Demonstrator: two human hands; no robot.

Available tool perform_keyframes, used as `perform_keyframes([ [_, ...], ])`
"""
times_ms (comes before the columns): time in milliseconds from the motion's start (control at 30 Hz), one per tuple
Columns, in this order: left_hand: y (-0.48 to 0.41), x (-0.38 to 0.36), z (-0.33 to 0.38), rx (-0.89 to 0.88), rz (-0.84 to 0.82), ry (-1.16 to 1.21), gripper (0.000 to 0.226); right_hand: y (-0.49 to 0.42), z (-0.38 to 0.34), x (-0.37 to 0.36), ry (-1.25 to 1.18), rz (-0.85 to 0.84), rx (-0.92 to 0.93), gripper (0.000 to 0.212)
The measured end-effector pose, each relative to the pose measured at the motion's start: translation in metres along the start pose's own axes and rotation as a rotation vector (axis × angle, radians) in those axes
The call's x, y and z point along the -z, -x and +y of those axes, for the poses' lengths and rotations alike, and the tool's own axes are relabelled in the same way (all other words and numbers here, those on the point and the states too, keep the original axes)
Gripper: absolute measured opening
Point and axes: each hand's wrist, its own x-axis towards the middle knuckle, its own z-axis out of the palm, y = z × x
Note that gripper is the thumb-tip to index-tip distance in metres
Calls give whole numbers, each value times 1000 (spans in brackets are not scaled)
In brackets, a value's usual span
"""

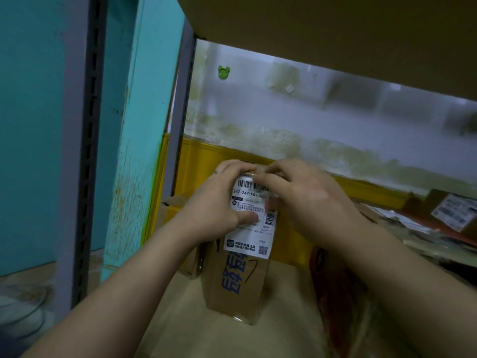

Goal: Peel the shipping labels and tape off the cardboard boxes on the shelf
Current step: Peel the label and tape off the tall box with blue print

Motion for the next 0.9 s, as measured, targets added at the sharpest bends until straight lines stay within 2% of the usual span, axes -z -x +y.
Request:
perform_keyframes([
  [233,-1,-5,1,-20,1,-20,84,-3,11,-1,74,110,117,27],
  [400,-3,-4,2,-18,-4,-37,83,-11,13,2,88,93,177,28],
  [567,0,-5,0,-13,10,-59,83,-14,10,2,73,105,159,25],
  [733,-2,-5,0,-10,13,-75,83,-16,16,4,56,55,179,39],
  [900,-5,-6,-3,-10,14,-100,83,-23,24,10,225,25,369,18],
])
